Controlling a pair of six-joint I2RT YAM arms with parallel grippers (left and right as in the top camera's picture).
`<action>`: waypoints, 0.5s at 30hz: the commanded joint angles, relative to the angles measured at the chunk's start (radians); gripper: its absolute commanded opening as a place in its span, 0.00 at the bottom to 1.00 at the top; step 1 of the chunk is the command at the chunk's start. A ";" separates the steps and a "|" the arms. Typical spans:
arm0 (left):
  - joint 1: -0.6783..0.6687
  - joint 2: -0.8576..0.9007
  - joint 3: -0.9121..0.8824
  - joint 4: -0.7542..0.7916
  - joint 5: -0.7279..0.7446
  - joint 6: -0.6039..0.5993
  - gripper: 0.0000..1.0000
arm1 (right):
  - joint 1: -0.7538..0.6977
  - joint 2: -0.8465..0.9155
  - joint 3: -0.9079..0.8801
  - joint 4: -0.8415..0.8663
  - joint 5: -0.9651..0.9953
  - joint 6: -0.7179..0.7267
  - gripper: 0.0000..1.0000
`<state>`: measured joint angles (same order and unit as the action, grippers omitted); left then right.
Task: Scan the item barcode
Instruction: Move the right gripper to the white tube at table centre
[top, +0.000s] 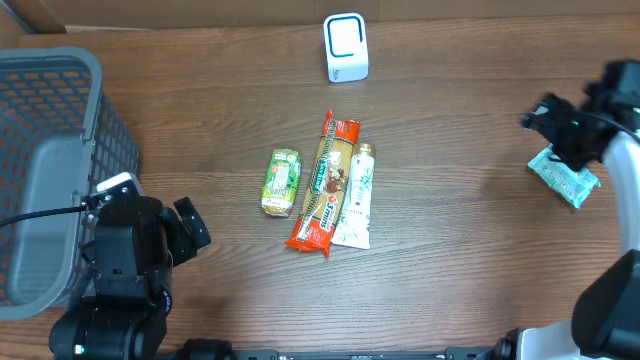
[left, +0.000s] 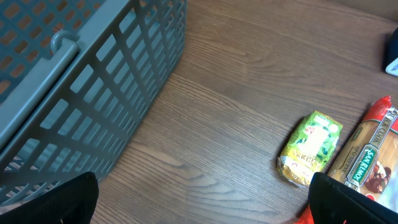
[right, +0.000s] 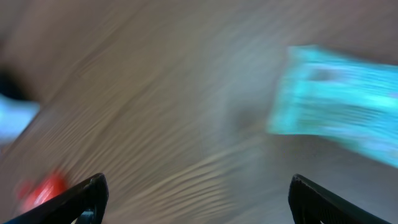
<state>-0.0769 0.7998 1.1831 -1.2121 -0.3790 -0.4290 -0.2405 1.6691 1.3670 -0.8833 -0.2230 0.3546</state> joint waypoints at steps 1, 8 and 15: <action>0.003 -0.002 -0.001 0.001 -0.013 -0.021 1.00 | 0.141 0.007 0.013 0.001 -0.138 -0.075 0.93; 0.003 -0.002 -0.001 0.001 -0.013 -0.021 1.00 | 0.423 0.130 0.013 0.040 -0.145 -0.050 0.88; 0.003 -0.002 -0.001 0.001 -0.013 -0.021 1.00 | 0.592 0.240 0.007 0.083 -0.134 0.075 0.77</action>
<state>-0.0769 0.7998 1.1831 -1.2121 -0.3794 -0.4290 0.3088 1.8832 1.3689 -0.8097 -0.3599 0.3584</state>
